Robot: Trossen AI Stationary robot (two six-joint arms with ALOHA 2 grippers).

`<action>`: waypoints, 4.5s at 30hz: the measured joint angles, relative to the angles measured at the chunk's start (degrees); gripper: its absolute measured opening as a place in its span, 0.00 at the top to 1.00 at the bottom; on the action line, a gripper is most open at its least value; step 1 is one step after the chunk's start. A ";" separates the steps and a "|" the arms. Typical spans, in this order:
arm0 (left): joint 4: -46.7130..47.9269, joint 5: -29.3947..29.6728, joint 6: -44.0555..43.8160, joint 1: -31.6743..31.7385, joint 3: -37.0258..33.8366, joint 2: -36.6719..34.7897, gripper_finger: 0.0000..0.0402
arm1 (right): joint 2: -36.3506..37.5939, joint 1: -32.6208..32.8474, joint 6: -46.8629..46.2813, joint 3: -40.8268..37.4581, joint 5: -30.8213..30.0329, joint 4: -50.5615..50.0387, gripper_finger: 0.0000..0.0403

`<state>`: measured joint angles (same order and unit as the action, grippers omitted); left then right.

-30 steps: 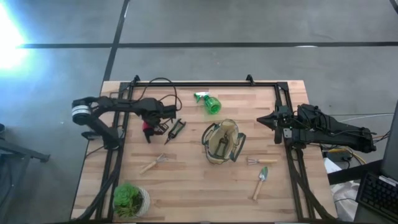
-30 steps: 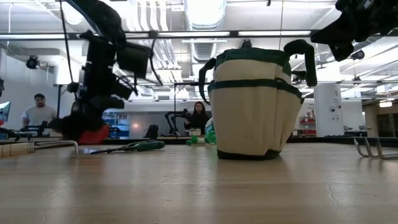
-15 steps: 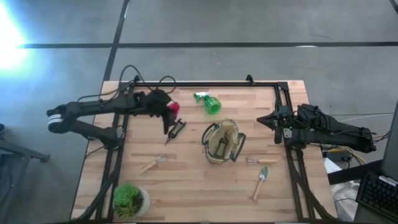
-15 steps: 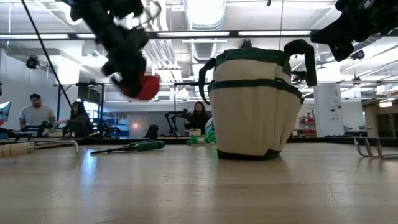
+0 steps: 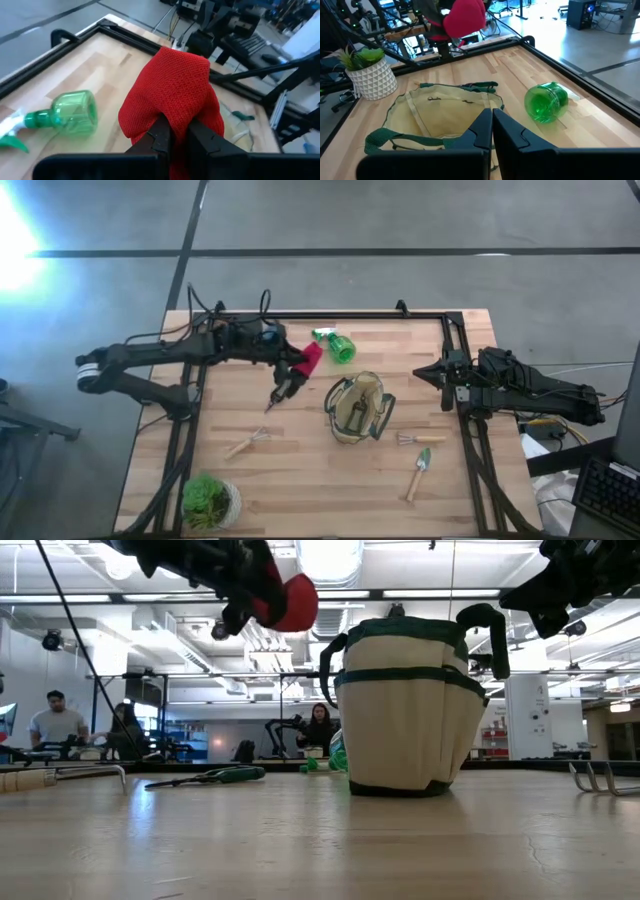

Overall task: Pick & Place Garden tools in Gardening bag
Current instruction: Put the gloves into the gardening bag

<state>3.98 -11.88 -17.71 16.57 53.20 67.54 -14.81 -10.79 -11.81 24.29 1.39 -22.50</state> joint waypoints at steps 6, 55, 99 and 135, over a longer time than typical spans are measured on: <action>-1.18 -0.28 -3.04 -1.28 0.12 1.24 0.92 | 0.00 0.00 0.00 0.00 0.00 0.02 0.98; -13.22 -4.15 21.89 -12.25 20.79 26.45 0.92 | -0.02 0.00 0.00 0.00 -0.04 0.02 0.98; -45.40 24.59 36.17 -15.51 15.97 39.68 0.92 | -0.02 0.00 0.22 0.00 -0.04 -0.02 0.98; -53.89 27.42 38.87 -15.64 11.24 39.62 0.92 | -17.16 0.02 -0.18 3.90 5.12 21.45 0.86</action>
<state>-49.91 15.54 21.16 0.93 64.45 107.15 -31.97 -10.76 -11.99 28.19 6.50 -1.06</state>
